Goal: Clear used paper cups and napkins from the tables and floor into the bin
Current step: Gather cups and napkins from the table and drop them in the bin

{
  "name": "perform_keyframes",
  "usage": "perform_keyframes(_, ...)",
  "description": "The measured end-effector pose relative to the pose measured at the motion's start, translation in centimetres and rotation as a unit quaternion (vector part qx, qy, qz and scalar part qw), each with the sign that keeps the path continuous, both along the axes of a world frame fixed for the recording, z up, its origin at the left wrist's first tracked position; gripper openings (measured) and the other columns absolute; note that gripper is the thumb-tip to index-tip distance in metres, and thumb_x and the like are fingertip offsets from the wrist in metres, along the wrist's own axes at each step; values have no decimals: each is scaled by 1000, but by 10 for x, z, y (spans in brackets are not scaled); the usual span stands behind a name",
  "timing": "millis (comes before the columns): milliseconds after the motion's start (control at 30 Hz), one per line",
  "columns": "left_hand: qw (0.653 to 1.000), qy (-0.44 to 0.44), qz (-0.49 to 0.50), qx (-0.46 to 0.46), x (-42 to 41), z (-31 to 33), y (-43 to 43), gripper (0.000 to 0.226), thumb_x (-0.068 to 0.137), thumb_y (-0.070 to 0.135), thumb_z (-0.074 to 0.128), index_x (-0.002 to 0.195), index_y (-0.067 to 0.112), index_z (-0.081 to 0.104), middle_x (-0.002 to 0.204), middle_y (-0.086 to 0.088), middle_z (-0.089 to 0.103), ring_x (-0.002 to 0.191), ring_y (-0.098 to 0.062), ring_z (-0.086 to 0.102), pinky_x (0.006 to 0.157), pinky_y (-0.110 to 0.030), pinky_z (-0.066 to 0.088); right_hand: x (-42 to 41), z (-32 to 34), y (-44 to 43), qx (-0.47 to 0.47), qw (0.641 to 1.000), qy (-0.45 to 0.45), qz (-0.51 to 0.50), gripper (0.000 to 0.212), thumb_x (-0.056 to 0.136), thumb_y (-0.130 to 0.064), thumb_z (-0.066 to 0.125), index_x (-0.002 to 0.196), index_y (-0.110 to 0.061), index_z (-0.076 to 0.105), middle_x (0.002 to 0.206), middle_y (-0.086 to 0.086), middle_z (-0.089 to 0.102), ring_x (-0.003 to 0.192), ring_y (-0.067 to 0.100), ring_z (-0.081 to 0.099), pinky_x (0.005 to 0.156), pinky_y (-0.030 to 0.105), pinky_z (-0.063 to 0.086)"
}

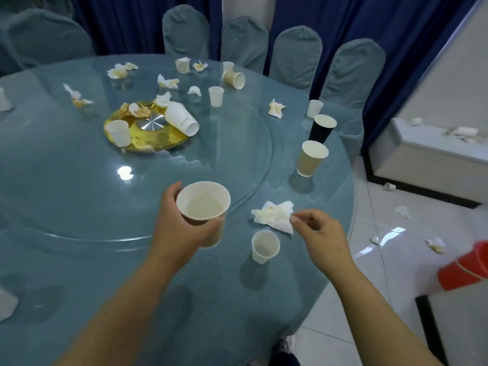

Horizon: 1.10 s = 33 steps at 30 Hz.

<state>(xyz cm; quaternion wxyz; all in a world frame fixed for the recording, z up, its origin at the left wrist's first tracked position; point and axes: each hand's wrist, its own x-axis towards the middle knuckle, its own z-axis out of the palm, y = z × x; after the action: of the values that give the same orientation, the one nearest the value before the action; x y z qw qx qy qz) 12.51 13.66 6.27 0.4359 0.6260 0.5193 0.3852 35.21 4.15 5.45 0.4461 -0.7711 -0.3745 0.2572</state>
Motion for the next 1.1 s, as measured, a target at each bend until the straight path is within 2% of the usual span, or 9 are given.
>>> perform_keyframes(133,1000,-13,18,21,63,7,30,92,43,37,81,123,23,40,111,8,49,90,4,51,70,-10,38,78,-11,37,10,1000,-19,4,8,86,-24,67,91,-17,68,84,-6,68,80,12,62,66,18,44)
perform_keyframes(267,998,-15,64,16,138,3,57,84,42,37,82,114,31,40,104,17,49,89,6,50,70,-8,37,163,-22,91,-3,994,-98,46,16,85,-26,67,98,-17,63,93,-1,65,88,15,61,76,27,45)
perform_keyframes(433,996,36,84,4,207,-5,73,80,47,33,76,119,33,41,116,9,50,101,-10,51,86,-22,40,240,-30,155,-73,968,-214,110,63,81,-34,70,134,-16,42,133,8,45,123,26,41,99,34,35)
perform_keyframes(600,991,111,78,7,234,-14,85,87,59,20,87,132,29,39,125,13,40,115,-9,45,98,-27,37,273,-48,212,-166,933,-268,173,101,76,-49,70,150,-16,11,155,14,9,140,35,13,114,45,20)
perform_keyframes(700,986,160,46,1,244,-18,93,93,60,24,86,139,25,36,133,8,41,121,-12,43,101,-28,35,277,-62,229,-212,931,-222,196,98,80,-47,67,151,-17,5,157,11,3,141,36,15,113,46,25)
perform_keyframes(833,980,196,19,-12,255,-25,102,101,60,33,85,145,27,30,143,6,40,129,-16,40,106,-34,35,281,-65,239,-177,960,-151,158,81,79,-42,66,143,-13,27,140,12,33,122,35,45,99,43,42)
perform_keyframes(933,974,225,6,-25,259,-29,107,108,58,42,84,147,27,24,145,6,40,131,-21,39,107,-44,36,281,-45,234,-88,993,16,72,75,67,-54,64,128,-16,45,123,7,53,109,28,55,91,46,49)
perform_keyframes(1033,966,256,-7,-35,261,-29,112,110,57,47,82,147,26,21,143,6,42,130,-23,40,105,-47,36,277,-21,225,-16,980,187,70,61,85,-33,64,136,-10,41,129,7,49,108,22,52,90,44,51)
perform_keyframes(1100,964,265,-9,-34,263,-27,114,108,58,49,81,146,27,22,141,7,44,129,-23,40,104,-45,36,269,-8,218,10,968,231,102,67,81,-33,67,137,-7,40,130,10,47,105,18,54,87,40,53)
